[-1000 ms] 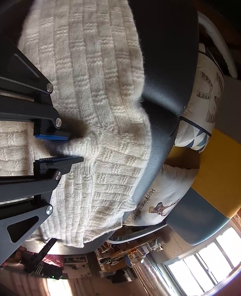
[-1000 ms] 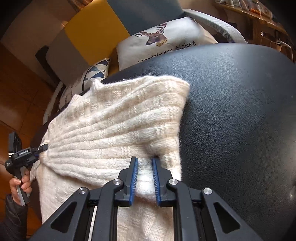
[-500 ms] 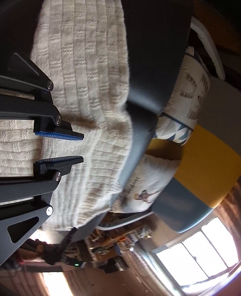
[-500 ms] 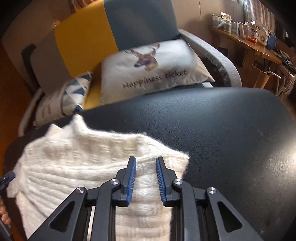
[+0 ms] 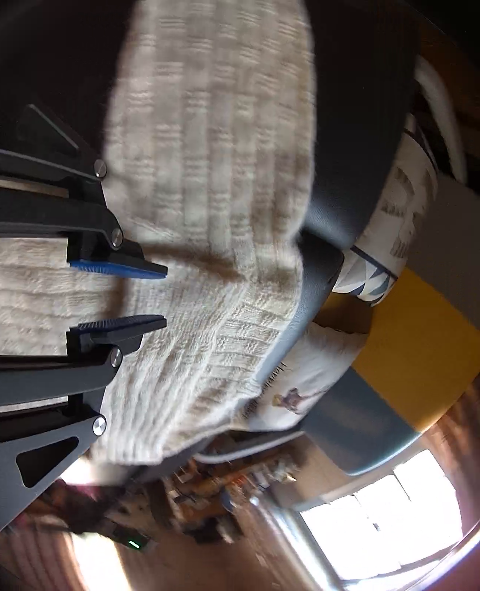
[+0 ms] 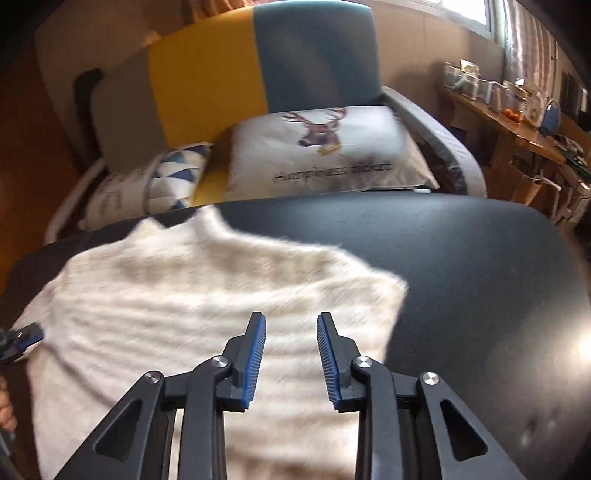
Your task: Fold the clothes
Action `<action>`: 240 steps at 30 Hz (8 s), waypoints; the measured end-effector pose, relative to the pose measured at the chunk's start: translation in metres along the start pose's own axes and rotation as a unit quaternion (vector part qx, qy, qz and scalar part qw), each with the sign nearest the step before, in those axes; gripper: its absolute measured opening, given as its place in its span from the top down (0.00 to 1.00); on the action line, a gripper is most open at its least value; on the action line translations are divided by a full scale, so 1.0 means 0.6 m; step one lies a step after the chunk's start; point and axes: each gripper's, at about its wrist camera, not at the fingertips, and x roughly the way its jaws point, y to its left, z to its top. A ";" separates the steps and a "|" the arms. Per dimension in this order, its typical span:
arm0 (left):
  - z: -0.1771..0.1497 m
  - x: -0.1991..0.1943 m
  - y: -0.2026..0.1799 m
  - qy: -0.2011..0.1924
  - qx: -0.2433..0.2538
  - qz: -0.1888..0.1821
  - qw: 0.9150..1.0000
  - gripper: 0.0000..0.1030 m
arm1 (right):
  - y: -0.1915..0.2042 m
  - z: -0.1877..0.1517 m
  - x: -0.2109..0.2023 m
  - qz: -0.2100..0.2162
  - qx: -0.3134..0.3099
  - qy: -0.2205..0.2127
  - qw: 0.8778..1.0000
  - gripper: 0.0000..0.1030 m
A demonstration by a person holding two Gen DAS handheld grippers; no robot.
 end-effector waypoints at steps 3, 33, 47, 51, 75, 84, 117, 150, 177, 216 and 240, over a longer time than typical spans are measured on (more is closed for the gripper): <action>-0.017 -0.040 0.059 -0.003 -0.075 -0.041 0.996 0.75 | 0.029 -0.055 -0.013 0.050 0.019 0.017 0.998 0.72; -0.031 -0.349 0.624 -0.231 -0.494 -0.071 0.835 0.69 | 0.174 -0.240 -0.043 0.065 0.020 0.038 0.997 0.69; 0.017 -0.337 0.594 -0.244 -0.502 -0.038 0.829 0.94 | 0.184 -0.247 -0.041 0.063 0.003 0.027 0.998 0.62; 0.059 -0.333 0.530 -0.239 -0.457 -0.063 0.854 0.94 | 0.179 -0.244 -0.042 0.073 0.015 0.032 0.997 0.62; 0.076 0.017 -0.114 0.003 -0.133 -0.116 0.984 0.94 | 0.082 -0.254 -0.079 0.096 0.087 0.017 0.991 0.62; -0.018 0.103 -0.166 0.079 -0.077 -0.082 0.991 0.91 | 0.072 -0.252 -0.075 0.118 0.095 0.020 0.988 0.62; -0.052 -0.106 0.204 -0.024 -0.259 -0.207 0.943 0.53 | 0.220 -0.085 0.144 0.261 0.351 0.034 0.899 0.69; 0.010 0.069 0.123 -0.030 -0.338 -0.217 0.915 0.47 | 0.188 -0.001 0.106 0.298 0.295 0.082 0.904 0.79; 0.006 0.029 0.147 -0.046 -0.361 -0.233 0.902 0.45 | 0.273 0.113 0.035 0.190 0.135 -0.035 0.972 0.95; 0.013 0.027 0.091 -0.030 -0.187 -0.071 0.979 0.62 | -0.032 -0.095 0.048 0.130 0.254 -0.013 0.958 0.94; 0.015 0.024 0.144 -0.009 -0.242 -0.087 0.966 0.55 | 0.042 -0.062 -0.018 0.173 0.187 -0.035 0.966 0.74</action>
